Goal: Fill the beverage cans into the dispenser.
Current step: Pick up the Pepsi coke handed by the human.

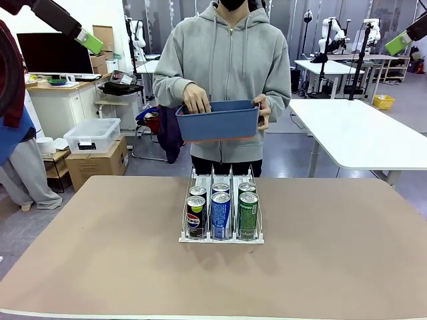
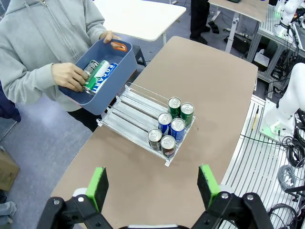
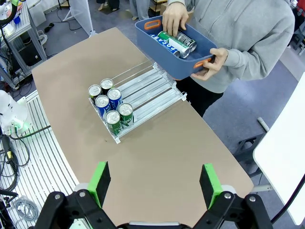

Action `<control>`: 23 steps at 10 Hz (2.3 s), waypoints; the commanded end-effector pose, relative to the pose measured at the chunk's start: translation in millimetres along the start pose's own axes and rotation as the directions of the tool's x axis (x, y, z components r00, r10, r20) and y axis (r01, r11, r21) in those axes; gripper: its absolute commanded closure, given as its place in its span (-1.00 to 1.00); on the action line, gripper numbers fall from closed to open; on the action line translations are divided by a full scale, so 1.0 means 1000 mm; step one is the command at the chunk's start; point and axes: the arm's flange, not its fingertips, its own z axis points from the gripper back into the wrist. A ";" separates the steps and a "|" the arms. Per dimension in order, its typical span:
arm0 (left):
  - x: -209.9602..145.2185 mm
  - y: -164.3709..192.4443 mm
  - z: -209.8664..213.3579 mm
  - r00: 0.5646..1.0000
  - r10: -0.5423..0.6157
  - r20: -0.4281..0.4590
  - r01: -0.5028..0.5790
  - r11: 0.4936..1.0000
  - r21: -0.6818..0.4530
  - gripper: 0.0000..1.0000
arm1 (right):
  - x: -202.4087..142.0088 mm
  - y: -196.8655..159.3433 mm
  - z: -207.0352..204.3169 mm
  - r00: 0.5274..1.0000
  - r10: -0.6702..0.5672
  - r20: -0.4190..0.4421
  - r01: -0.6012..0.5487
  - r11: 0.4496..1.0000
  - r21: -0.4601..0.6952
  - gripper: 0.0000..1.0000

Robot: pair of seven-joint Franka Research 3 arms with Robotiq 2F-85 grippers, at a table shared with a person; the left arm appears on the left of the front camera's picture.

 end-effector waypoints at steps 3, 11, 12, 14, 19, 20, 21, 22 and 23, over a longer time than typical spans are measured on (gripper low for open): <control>-0.001 0.000 0.000 1.000 0.002 0.000 -0.002 1.000 -0.001 -1.00 | 0.000 0.000 0.000 1.000 0.000 0.000 0.000 1.000 0.001 -1.00; -0.001 0.000 0.000 1.000 0.002 0.000 -0.002 1.000 -0.001 -1.00 | 0.000 0.000 0.000 1.000 0.000 0.000 0.000 1.000 0.001 -1.00; -0.001 0.000 0.000 1.000 0.002 0.000 -0.002 1.000 -0.001 -1.00 | 0.000 0.000 0.000 1.000 0.000 0.000 0.000 1.000 0.001 -1.00; -0.001 0.000 0.000 1.000 0.002 0.000 -0.002 1.000 -0.001 -1.00 | 0.000 0.000 0.000 1.000 0.000 0.000 0.000 1.000 0.001 -1.00; -0.001 0.000 0.000 1.000 0.002 0.000 -0.002 1.000 -0.001 -1.00 | 0.000 0.000 0.000 1.000 0.000 0.000 0.000 1.000 0.001 -1.00; -0.001 0.000 0.000 1.000 0.002 0.000 -0.002 1.000 -0.001 -1.00 | 0.000 0.000 0.000 1.000 0.000 0.000 0.000 1.000 0.001 -1.00; -0.001 0.000 0.000 1.000 0.002 0.000 -0.002 1.000 -0.001 -1.00 | 0.000 0.000 0.000 1.000 0.000 0.000 0.000 1.000 0.001 -1.00; -0.001 0.000 0.000 1.000 0.002 0.000 -0.002 1.000 -0.001 -1.00 | 0.000 0.000 0.000 1.000 0.000 0.000 0.000 1.000 0.001 -1.00; -0.001 0.000 0.000 1.000 0.002 0.000 -0.002 1.000 -0.001 -1.00 | 0.000 0.000 0.000 1.000 0.000 0.000 0.000 1.000 0.001 -1.00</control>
